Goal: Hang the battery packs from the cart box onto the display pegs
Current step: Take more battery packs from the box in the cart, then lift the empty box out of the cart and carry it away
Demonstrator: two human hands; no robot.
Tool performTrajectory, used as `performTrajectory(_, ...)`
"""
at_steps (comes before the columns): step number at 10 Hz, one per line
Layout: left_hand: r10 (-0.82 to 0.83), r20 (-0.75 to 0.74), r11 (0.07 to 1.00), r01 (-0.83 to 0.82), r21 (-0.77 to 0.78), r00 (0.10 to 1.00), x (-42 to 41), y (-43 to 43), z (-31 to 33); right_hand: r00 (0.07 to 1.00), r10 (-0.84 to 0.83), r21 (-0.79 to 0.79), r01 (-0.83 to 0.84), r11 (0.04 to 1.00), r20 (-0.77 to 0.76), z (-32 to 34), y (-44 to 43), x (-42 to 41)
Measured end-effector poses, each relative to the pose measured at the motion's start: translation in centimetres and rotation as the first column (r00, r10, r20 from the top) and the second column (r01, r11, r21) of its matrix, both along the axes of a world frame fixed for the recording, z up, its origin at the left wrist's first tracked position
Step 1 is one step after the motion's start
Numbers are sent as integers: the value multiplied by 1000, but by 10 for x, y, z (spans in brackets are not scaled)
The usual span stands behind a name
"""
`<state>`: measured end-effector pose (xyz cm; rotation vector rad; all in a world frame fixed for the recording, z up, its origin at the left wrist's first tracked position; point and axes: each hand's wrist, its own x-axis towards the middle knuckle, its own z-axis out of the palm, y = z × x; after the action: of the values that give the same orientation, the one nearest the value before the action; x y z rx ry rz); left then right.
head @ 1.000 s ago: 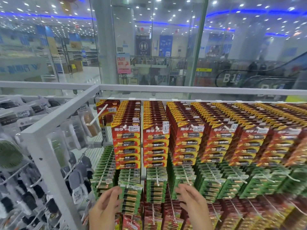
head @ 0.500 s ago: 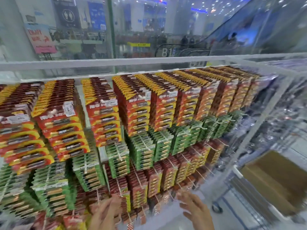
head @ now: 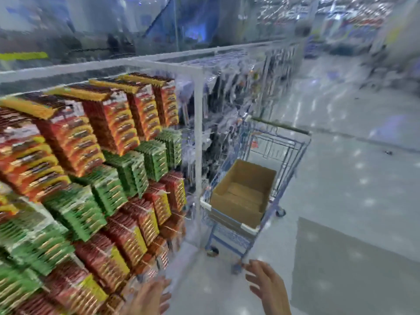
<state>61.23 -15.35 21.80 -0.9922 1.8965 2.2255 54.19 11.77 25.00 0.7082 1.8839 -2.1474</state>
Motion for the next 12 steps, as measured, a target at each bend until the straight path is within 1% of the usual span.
performTrajectory(1,57,-13,998,-56,34,998,-26,55,11,998,-58,5,58,998,24,-10,32,-7)
performTrajectory(2,63,-57,998,-63,6,996,-68,95,4,986,-154,14,154,988,59,-22,74,-20)
performTrajectory(3,4,-41,1000,-4,9,999,-96,119,4,977,-198,7,198,980,82,-28,94,-33)
performTrajectory(5,-41,46,999,41,13,998,-173,141,-21,958,-256,11,257,966,132,-46,120,-87)
performTrajectory(6,-30,78,999,26,44,997,-240,150,-41,947,-287,45,283,958,142,-57,133,-147)
performTrajectory(7,-40,89,997,34,68,995,-284,153,-50,948,-278,56,273,960,157,-61,140,-192)
performTrajectory(8,-41,102,997,34,68,994,-350,152,-52,952,-260,95,247,964,163,-54,146,-263)
performTrajectory(9,-49,126,998,44,45,991,-394,150,-56,962,-237,151,216,965,138,-49,151,-309)
performTrajectory(10,-48,151,998,40,51,987,-443,148,-61,976,-188,211,162,964,112,-41,155,-365)
performTrajectory(11,-43,197,998,31,62,980,-468,147,-68,983,-141,240,110,965,117,-41,156,-399)
performTrajectory(12,34,276,994,-61,91,961,-500,148,-79,983,-36,297,-20,955,181,-50,155,-461)
